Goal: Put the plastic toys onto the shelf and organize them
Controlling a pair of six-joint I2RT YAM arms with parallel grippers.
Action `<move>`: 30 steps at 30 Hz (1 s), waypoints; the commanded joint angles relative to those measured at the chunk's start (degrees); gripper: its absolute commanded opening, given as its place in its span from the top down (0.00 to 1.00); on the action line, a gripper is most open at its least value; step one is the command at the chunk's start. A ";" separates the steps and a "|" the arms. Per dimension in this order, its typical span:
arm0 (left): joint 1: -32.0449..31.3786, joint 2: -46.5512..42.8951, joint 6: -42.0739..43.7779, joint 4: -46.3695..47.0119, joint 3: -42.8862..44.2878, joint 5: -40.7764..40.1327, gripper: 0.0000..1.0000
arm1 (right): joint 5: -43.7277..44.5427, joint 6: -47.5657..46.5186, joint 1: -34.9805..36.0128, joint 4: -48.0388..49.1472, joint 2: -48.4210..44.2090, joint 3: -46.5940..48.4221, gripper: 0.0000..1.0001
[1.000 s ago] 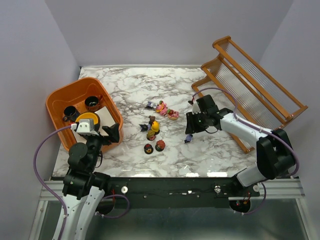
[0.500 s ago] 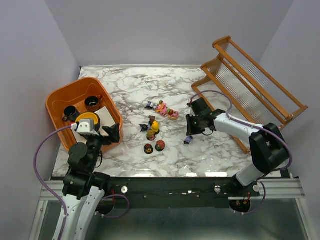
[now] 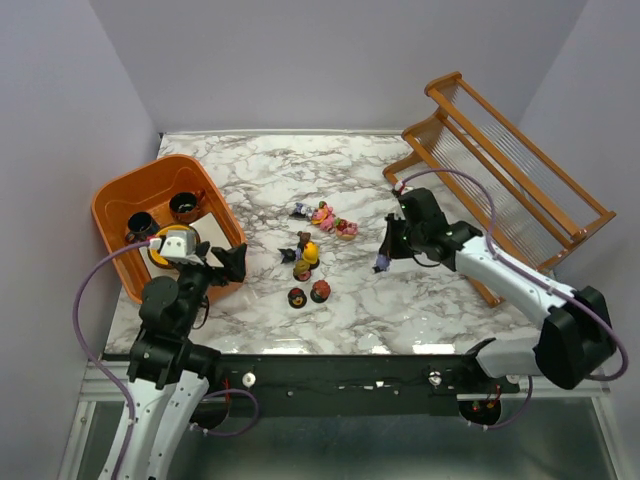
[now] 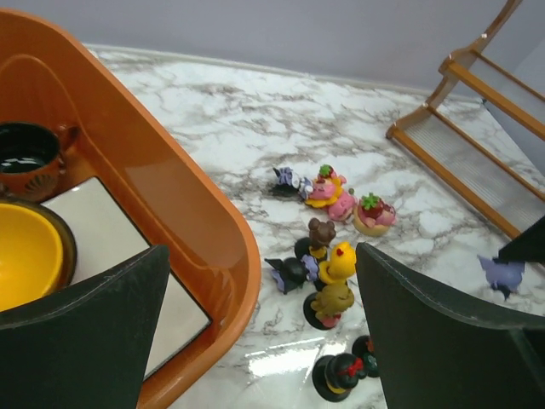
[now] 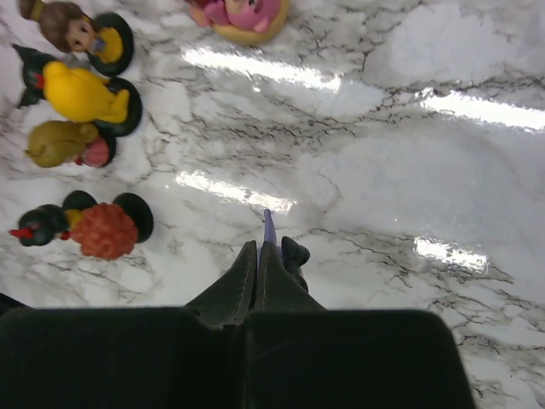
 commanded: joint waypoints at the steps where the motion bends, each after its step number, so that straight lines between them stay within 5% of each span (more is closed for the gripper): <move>1: -1.82 9.31 -2.72 3.96 3.47 7.29 0.01 | 4.06 3.10 0.56 4.30 -8.54 -0.27 0.99; 6: -7.42 22.42 -5.97 5.46 11.91 12.75 0.01 | 5.03 3.80 0.47 10.01 -15.05 -1.50 0.99; 20: -34.14 46.34 -1.15 12.31 24.83 5.81 0.01 | -1.82 8.72 0.56 21.71 -24.82 -6.25 0.99; 26: -37.85 52.49 2.90 13.63 28.26 5.89 0.02 | -4.72 9.87 0.56 24.17 -25.96 -8.09 0.99; 30: -38.29 54.69 3.69 13.98 29.49 5.01 0.10 | -5.69 9.78 0.47 24.26 -26.66 -8.27 0.99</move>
